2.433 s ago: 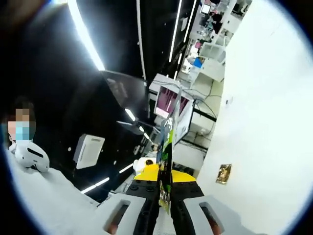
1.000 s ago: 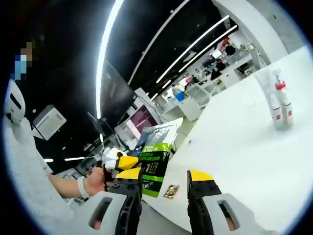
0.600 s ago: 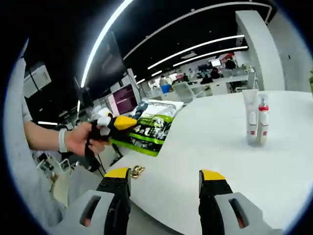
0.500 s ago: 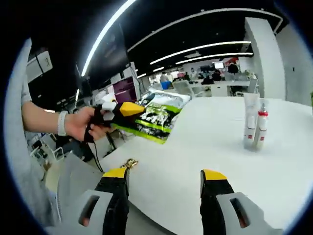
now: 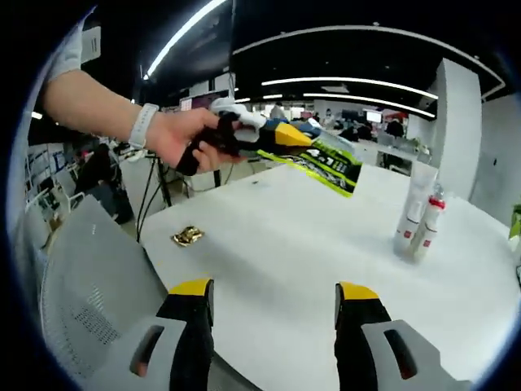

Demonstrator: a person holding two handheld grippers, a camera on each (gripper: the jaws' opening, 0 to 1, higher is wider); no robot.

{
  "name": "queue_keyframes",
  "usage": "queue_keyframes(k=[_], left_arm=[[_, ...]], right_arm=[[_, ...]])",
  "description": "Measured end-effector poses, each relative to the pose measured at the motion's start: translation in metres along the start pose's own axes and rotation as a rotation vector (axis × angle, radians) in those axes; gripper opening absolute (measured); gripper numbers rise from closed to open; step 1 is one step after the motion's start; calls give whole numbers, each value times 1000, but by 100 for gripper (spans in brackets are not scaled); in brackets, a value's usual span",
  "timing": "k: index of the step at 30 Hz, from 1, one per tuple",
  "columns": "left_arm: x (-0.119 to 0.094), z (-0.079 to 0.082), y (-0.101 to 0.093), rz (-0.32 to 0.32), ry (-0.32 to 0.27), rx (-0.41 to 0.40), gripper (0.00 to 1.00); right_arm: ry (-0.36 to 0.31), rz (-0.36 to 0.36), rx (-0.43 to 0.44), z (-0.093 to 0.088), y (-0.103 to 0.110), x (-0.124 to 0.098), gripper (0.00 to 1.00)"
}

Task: Arrange the skincare products in the storage area until every visible bottle or jar stands upright without overlapping.

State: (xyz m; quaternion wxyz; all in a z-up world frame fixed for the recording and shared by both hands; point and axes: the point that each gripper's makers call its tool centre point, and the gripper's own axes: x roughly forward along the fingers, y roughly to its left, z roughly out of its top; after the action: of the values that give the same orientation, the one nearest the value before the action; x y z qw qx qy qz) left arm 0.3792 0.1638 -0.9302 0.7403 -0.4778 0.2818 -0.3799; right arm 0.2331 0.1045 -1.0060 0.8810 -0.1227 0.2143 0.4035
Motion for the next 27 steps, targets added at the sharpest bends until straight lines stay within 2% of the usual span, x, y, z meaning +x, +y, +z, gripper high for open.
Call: queue_keyframes(k=[3, 7, 10, 19, 22, 27], left_arm=[[18, 1, 7, -15, 17, -12, 0], [38, 3, 27, 6, 70, 2, 0], [47, 9, 42, 24, 72, 2, 0], [71, 26, 81, 58, 38, -52, 0], [79, 30, 89, 58, 26, -72, 0], [91, 32, 106, 74, 27, -101, 0]], right_arm=[[17, -18, -31, -7, -1, 4, 64], [54, -100, -83, -14, -14, 2, 59], [58, -98, -70, -15, -15, 4, 64], [80, -75, -70, -20, -11, 5, 63], [88, -64, -71, -22, -9, 6, 64], [96, -55, -58, -24, -8, 7, 64]])
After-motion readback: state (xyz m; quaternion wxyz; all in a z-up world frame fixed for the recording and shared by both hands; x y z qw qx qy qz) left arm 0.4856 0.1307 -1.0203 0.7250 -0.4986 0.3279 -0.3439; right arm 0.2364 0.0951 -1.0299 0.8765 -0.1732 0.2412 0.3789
